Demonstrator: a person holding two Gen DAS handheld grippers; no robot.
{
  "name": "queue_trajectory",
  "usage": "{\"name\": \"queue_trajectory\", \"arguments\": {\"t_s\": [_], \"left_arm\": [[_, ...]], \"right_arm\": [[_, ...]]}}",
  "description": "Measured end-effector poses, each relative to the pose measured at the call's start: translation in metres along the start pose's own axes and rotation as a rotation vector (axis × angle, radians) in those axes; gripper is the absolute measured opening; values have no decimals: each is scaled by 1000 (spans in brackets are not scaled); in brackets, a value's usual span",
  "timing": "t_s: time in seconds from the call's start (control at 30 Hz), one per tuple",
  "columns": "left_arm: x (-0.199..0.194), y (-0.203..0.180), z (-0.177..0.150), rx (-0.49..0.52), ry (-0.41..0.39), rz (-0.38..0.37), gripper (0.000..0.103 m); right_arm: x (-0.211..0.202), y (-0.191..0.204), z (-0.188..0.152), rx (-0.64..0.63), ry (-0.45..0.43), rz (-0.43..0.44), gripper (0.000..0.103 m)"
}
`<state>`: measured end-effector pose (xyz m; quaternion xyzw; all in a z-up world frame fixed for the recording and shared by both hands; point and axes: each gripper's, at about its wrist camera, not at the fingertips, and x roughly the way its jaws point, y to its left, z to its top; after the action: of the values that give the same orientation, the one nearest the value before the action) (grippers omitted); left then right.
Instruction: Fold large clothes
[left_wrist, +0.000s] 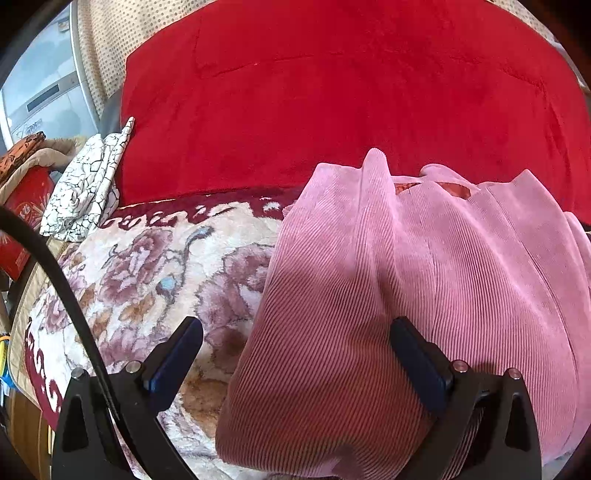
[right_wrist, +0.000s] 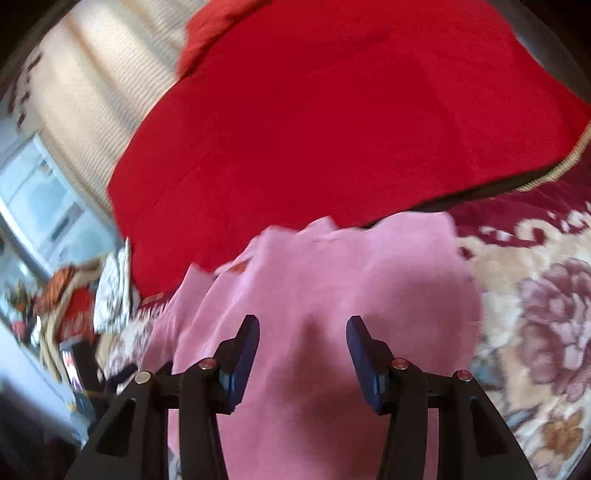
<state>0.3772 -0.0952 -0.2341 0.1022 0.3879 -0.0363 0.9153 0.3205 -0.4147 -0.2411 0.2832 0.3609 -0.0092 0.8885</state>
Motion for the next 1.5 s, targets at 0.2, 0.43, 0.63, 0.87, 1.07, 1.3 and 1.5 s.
{"name": "queue_trajectory", "arguments": {"t_s": [0.2,0.43,0.63,0.87,1.07,1.3,1.5], "left_arm": [[-12,1,-1,15,-56,30,101],[-30,5,-2,-17,-110,21,101],[-47,2,-9,-24,-110,-16,101],[-65,17,-42,-81,-49,-120,101],[-72,41,-69,-116,-27,-168,101],[-50,81,-74,-325,10,-337,101],[-9,88,-69,-523,158,-509,101]], "right_arm": [[41,31,-25,-135,129,-51,53],[32,36,-28,-121,82,-24,54],[22,49,-42,-166,101,-57,55],[-20,39,-53,-70,101,-10,62],[-61,-3,-80,95,45,89,67],[-65,-38,-102,313,86,166,69],[-25,-42,-104,403,154,200,72]]}}
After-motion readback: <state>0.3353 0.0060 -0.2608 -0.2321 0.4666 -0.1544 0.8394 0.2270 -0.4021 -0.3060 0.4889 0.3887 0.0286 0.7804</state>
